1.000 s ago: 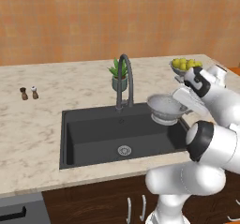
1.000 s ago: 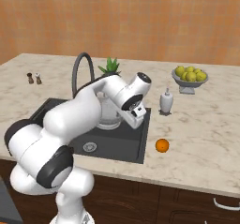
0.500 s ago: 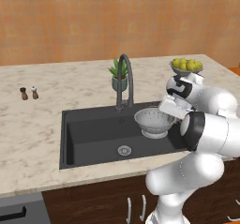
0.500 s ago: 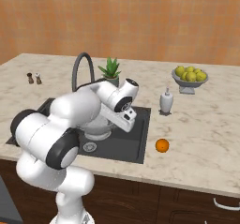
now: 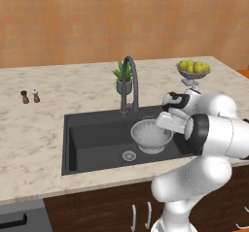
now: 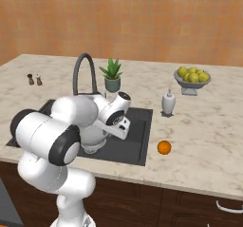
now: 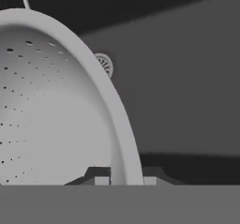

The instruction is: Put the colander in the sink, put the orange in the colander, and turn on the sink faucet and pour water over the colander.

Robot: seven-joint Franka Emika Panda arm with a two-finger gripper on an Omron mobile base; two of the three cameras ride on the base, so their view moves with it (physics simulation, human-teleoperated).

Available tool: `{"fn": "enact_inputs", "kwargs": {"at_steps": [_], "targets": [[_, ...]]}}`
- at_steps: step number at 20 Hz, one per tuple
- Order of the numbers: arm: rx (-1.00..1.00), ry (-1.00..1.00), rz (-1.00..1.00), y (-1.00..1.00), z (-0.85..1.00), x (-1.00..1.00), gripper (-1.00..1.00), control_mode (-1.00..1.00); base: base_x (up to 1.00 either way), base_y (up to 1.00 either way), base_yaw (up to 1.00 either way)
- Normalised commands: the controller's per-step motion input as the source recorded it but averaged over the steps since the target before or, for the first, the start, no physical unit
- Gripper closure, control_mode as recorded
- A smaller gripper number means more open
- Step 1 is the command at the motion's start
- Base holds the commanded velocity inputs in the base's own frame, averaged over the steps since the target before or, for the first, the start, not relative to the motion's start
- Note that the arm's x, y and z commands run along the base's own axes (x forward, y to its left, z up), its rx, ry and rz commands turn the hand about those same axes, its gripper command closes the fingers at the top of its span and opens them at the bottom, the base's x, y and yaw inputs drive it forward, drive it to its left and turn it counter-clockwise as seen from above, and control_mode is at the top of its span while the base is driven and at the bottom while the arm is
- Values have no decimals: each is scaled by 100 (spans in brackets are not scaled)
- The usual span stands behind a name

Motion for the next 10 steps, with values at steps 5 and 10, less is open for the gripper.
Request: {"fn": "enact_inputs", "kwargs": {"at_steps": [5,10], "targets": [[0,-22,9,7,-31,14,100,-100,0,0,0],[0,-2,5,18,-25,31,100,-100,0,0,0]]}}
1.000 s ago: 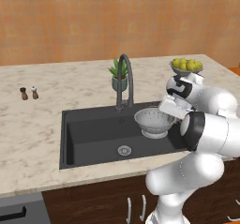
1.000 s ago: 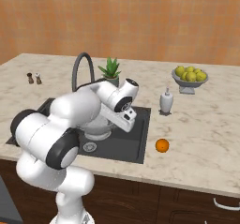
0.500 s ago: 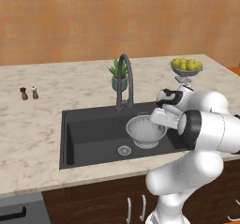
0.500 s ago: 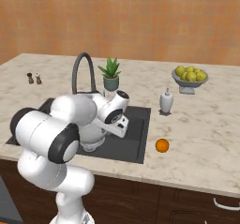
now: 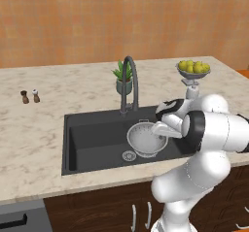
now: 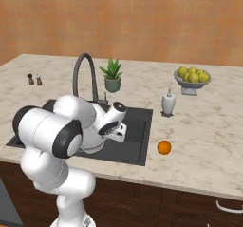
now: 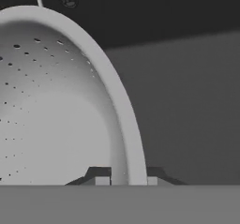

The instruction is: Put the colander in the sink, put the orange in the colander, and turn on the sink faucet and pour water over the colander.

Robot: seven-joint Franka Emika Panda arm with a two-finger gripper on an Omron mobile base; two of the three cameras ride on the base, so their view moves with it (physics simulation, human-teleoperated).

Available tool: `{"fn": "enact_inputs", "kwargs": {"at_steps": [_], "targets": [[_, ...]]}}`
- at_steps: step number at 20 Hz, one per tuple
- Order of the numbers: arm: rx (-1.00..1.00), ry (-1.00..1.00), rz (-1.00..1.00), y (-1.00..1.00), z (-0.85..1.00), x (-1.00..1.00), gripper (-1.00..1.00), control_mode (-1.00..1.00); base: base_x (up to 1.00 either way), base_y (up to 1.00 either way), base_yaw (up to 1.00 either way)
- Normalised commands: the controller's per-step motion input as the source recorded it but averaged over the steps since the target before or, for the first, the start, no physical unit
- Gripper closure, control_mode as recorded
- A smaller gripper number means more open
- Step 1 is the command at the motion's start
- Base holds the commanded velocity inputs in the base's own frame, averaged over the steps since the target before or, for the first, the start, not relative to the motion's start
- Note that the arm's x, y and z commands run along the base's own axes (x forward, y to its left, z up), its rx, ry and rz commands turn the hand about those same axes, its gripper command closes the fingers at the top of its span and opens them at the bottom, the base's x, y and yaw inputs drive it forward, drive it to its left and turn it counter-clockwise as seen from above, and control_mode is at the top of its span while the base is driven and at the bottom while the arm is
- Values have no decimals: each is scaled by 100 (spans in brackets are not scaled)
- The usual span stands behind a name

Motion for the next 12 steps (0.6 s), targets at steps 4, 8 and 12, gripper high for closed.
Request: {"fn": "enact_inputs", "kwargs": {"at_steps": [4,8,12], "targets": [[1,4,0,14,-11,39,100,-100,0,0,0],[0,5,1,8,-36,11,100,-100,0,0,0],[0,0,2,6,-46,14,100,-100,0,0,0]]}}
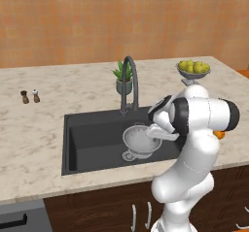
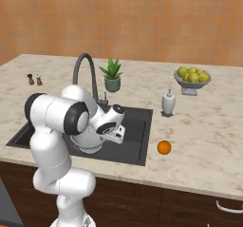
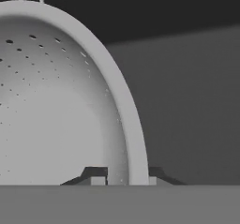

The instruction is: Put the colander in the sink, put the orange in the colander, and turn on the sink faucet and pour water over the colander.

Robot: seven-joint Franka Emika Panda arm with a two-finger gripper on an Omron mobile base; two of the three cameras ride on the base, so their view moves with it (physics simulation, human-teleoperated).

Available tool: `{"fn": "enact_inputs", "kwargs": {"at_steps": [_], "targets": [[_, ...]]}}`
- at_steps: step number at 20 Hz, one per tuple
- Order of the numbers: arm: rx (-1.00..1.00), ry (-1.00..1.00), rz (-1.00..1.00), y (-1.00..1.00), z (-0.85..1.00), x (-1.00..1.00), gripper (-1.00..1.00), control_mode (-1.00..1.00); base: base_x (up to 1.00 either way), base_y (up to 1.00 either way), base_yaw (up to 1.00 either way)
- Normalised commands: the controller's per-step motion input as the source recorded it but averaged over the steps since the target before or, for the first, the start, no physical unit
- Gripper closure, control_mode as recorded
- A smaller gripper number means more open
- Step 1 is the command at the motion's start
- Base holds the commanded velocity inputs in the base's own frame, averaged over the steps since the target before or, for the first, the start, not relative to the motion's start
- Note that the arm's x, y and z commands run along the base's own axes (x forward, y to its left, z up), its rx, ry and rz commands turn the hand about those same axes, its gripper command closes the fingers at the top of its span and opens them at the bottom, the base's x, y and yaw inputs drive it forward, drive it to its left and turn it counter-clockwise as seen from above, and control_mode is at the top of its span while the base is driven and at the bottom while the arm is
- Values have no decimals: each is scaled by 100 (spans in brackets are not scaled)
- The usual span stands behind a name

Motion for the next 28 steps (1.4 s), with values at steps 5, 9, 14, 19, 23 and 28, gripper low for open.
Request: {"fn": "enact_inputs", "kwargs": {"at_steps": [5,9,14,19,23,28], "targets": [[0,-2,2,7,-46,15,100,-100,0,0,0],[0,-8,2,3,-49,4,100,-100,0,0,0],[0,-5,1,5,-49,1,100,-100,0,0,0],[0,-1,0,8,-42,0,100,-100,0,0,0],[0,-3,0,1,-21,0,100,-100,0,0,0],[1,-7,0,0,-3,9,-100,-100,0,0,0]]}}
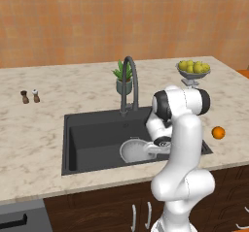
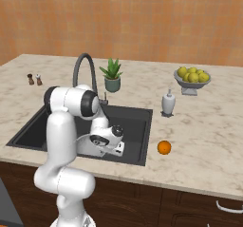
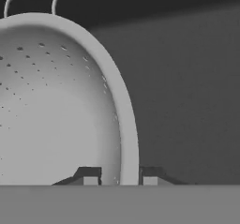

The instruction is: Put the colander in the sink, put the orange in the colander, and turn on the sink faucet and pour water over the colander.

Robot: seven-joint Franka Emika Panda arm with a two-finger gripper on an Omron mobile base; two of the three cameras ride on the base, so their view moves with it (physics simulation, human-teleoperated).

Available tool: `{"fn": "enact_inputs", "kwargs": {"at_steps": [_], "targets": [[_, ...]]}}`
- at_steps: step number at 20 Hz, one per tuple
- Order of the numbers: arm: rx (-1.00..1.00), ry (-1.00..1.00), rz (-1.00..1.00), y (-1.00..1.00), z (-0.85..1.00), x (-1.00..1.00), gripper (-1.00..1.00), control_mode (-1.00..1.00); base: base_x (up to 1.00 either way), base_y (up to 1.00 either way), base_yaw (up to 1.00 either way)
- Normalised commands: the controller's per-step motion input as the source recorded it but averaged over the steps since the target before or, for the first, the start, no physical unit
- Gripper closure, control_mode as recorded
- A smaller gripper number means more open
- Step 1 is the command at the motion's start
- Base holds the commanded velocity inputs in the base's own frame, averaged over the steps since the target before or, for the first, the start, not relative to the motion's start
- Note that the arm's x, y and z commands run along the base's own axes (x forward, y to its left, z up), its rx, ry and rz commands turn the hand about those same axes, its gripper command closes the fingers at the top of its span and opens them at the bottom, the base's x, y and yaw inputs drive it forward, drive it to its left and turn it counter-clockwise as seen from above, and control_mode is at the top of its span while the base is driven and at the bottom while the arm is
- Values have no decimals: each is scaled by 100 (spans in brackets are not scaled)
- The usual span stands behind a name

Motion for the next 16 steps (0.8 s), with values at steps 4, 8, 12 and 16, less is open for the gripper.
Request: {"fn": "enact_inputs", "kwargs": {"at_steps": [4,8,12,16], "targets": [[12,-7,0,-4,11,2,-100,-100,0,0,0],[14,-1,0,-5,54,0,-100,-100,0,0,0],[14,1,-2,-13,100,0,-100,-100,0,0,0],[11,4,-3,-7,100,0,-100,-100,0,0,0]]}}
